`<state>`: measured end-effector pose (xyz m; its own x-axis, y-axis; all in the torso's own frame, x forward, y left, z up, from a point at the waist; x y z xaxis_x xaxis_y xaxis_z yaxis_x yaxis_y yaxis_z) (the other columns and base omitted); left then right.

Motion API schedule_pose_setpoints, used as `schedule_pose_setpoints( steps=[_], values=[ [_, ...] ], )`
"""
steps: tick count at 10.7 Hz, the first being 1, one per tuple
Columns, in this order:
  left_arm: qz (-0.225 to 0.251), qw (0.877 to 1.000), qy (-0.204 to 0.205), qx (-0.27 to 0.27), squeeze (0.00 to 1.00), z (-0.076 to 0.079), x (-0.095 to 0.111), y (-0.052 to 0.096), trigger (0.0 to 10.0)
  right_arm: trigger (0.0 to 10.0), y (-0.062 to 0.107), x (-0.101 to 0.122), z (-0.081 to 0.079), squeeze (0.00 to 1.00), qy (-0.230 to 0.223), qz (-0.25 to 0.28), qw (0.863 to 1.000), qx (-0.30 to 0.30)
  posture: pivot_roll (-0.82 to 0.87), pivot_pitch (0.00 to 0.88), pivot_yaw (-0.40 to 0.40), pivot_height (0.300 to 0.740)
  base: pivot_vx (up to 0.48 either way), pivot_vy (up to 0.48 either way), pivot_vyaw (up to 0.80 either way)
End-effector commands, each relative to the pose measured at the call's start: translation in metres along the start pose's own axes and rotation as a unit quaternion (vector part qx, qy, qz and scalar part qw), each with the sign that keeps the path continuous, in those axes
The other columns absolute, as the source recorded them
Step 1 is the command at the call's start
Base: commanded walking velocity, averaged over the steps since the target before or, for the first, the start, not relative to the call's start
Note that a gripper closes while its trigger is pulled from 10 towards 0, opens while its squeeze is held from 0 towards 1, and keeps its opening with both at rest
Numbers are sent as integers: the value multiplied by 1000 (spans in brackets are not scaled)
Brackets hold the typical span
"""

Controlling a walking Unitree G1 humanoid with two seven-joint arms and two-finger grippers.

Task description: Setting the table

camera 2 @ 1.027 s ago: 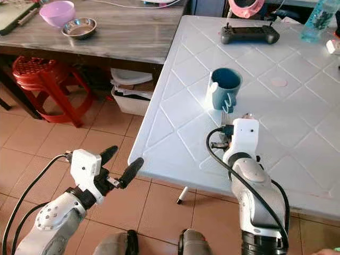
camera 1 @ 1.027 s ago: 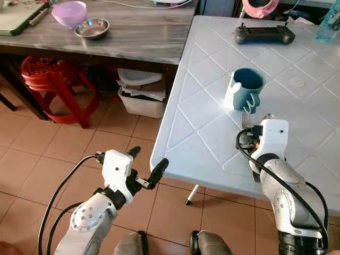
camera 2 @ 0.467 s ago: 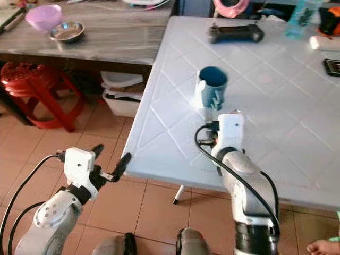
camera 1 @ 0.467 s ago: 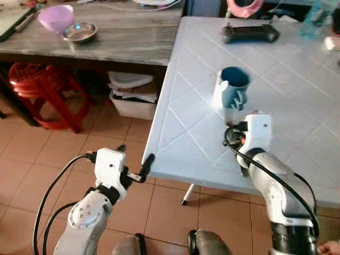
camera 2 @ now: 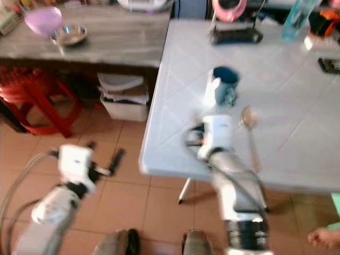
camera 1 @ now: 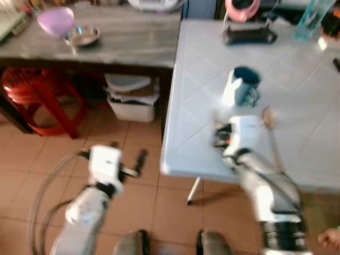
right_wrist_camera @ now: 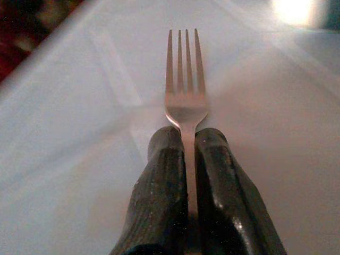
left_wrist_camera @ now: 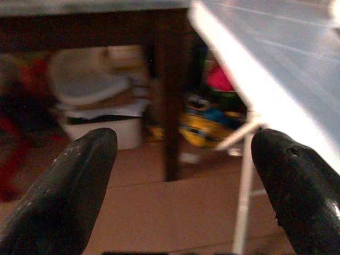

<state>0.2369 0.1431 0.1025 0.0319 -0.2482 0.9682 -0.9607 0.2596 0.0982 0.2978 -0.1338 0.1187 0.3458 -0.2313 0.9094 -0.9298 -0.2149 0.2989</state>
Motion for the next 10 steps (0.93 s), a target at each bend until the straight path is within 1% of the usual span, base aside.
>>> schedule_pose_setpoints(
  steps=[1, 2, 3, 5, 6, 8, 10],
  values=[
    [-2, 1000, -2, 13, 0, 0, -1, 1, 10000, 0, 0, -13, 5, 0, 2, -20, 1000, -4, 31, 153, 62, 740, 0, 480, 0],
    [-5, 999, -4, 42, 0, -6, -2, 0, 10000, 0, 1, -11, 8, 0, 11, 4, 1000, -9, 30, 147, 63, 740, 0, 480, 0],
    [-7, 999, -6, 50, 0, -7, -2, 0, 10000, 0, 2, -10, 9, 0, 12, 8, 1000, -9, 30, 146, 63, 740, 0, 480, 0],
    [-11, 996, -5, 85, 0, -14, -4, -3, 10000, 0, 1, -8, 12, 0, 27, 38, 999, -12, 29, 133, 60, 740, 0, 480, 0],
    [-10, 996, -4, 85, 0, -13, -4, -5, 10000, 0, 1, -2, 11, 0, 37, 61, 997, -11, 27, 131, 62, 740, 0, 476, 0],
    [-11, 996, -1, 85, 0, -12, -3, -7, 10000, 0, 2, 5, 13, 0, 49, 87, 995, -16, 25, 133, 63, 740, 0, 444, 0],
    [-1, 997, 2, 82, 0, -13, -1, -11, 10000, 0, 2, 8, 16, 0, 52, 104, 993, -26, 20, 126, 64, 740, 328, 347, 0]
  ],
)
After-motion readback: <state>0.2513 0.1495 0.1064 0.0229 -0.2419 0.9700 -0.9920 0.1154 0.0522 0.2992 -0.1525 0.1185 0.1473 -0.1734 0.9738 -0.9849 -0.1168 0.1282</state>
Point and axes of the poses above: a point about 5 cm out from each wrist's last joint towards the gripper, its own y axis pointing back from the gripper into the wrist, its own x axis along the axis of the wrist's last joint, z = x × y, the point moved 1 cm from there along -y, pointing out of the wrist towards the gripper, and after that the axes turned 13 degrees about -y, right-handed, at the moved point
